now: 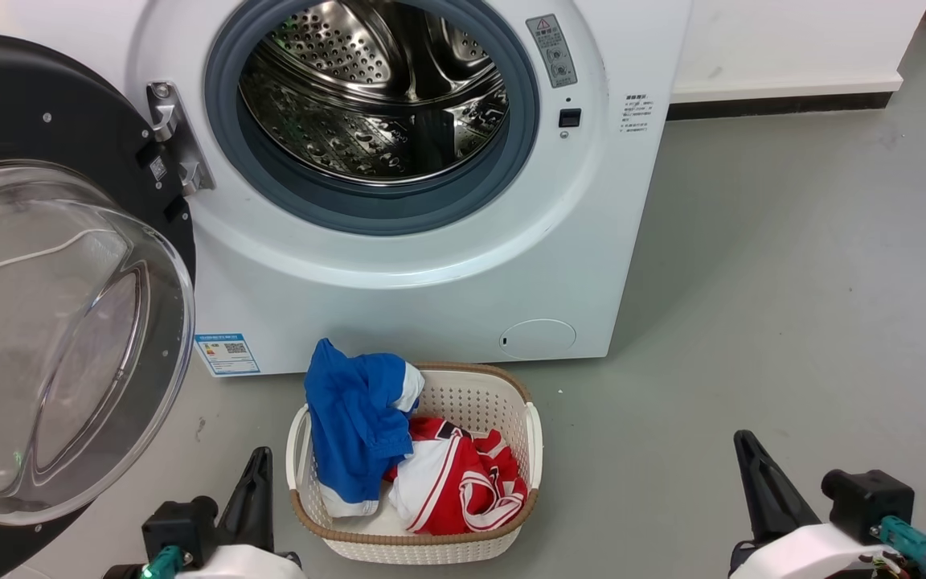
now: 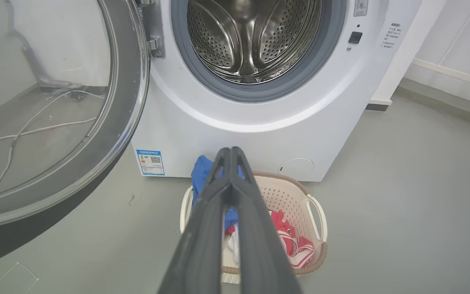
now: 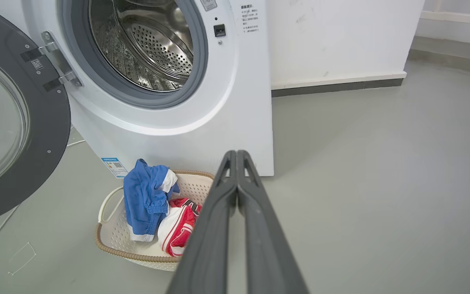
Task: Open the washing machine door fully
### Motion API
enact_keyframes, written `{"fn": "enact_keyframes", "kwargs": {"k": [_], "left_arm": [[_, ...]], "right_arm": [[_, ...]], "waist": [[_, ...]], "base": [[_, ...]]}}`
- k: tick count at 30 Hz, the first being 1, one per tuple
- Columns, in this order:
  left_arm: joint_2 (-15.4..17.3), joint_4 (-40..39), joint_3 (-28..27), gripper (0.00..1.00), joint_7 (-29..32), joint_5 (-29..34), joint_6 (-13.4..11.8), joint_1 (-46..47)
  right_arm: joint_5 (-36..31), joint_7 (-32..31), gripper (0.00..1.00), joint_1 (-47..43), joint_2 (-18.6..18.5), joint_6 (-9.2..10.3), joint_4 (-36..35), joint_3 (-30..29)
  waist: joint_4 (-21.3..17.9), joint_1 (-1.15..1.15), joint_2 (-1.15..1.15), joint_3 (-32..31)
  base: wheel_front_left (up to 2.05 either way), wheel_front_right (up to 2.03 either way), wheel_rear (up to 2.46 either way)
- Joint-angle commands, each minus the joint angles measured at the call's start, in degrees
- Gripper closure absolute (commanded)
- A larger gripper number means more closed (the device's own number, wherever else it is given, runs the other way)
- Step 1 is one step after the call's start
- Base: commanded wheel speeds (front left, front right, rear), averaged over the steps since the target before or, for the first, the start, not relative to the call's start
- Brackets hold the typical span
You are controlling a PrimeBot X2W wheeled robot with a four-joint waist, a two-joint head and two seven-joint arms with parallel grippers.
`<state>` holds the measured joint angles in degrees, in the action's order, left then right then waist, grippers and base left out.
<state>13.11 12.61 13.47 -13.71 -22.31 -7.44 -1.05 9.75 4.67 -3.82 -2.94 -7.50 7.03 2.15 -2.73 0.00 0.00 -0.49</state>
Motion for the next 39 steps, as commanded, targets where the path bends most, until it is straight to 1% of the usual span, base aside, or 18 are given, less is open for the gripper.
{"fn": "enact_keyframes", "kwargs": {"k": [1,16,17,26,27,39], "left_arm": [[-0.13,-0.78,-1.05,1.0,0.51,-2.39,0.63,1.19],[-2.11,-0.26,-4.89,1.0,4.47,-15.96,3.53,2.63],[-2.11,-0.26,-4.89,1.0,4.47,-15.96,3.53,2.63],[-3.2,-0.09,-6.9,1.0,6.55,-23.04,5.05,3.33],[-3.43,-0.04,-7.34,1.0,6.97,-24.54,5.36,3.49],[-4.64,0.19,-9.69,1.0,9.41,-32.77,7.1,4.29]], "right_arm": [[3.1,-0.21,1.0,1.13,-0.15,0.0,-0.86,-0.14],[19.99,-1.69,1.0,3.18,-0.94,0.0,0.84,-0.92],[19.99,-1.69,1.0,3.18,-0.94,0.0,0.84,-0.92],[28.6,-2.55,1.0,4.11,-1.21,0.0,1.57,-1.44],[30.42,-2.72,1.0,4.34,-1.26,0.0,1.73,-1.56],[40.34,-3.8,1.0,5.44,-1.45,0.0,2.64,-2.31]], "waist": [[0.04,0.0,0.0,0.01],[0.37,0.0,0.0,0.09],[0.37,0.0,0.0,0.09],[0.57,0.0,0.0,0.14],[0.62,0.0,0.0,0.15],[0.89,0.0,0.0,0.22]], "base": [[0.0,0.0,0.0],[0.0,0.0,0.0],[0.0,0.0,0.0],[0.0,0.0,0.0],[0.0,0.0,0.0],[0.0,0.0,0.0]]}}
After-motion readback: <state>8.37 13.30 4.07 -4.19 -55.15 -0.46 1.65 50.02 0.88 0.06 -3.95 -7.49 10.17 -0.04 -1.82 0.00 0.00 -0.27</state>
